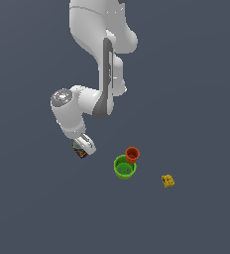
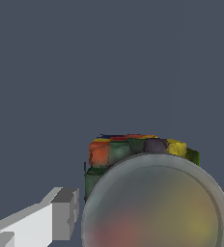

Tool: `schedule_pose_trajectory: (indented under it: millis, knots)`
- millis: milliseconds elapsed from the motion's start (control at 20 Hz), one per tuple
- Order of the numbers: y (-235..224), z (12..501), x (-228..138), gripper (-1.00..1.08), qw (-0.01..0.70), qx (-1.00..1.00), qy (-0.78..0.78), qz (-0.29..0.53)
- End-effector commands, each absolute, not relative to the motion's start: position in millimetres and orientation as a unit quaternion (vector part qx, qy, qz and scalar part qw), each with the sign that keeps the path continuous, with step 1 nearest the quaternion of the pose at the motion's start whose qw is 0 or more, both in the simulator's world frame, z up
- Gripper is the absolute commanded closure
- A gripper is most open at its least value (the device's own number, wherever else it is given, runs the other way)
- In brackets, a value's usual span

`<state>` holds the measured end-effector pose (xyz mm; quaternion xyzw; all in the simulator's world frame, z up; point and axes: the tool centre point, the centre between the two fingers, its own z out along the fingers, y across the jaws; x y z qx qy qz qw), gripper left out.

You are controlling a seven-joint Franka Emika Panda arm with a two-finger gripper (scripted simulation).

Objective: Pick up a designated object from a clutter of objects.

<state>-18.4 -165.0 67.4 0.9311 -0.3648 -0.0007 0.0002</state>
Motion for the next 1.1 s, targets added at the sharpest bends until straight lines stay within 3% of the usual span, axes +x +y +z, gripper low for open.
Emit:
schedule_pose_trajectory:
  millis: [0, 150, 200, 1050]
  knots:
    - [-165, 60, -18, -0.92, 0.0, 0.931, -0.365, 0.0]
    - [-165, 58, -18, -0.92, 0.0, 0.931, -0.365, 0.0]
    - [-165, 58, -18, 1.08, 0.0, 0.931, -0.365, 0.0]
    - [-167, 74, -17, 1.08, 0.0, 0.931, -0.365, 0.0]
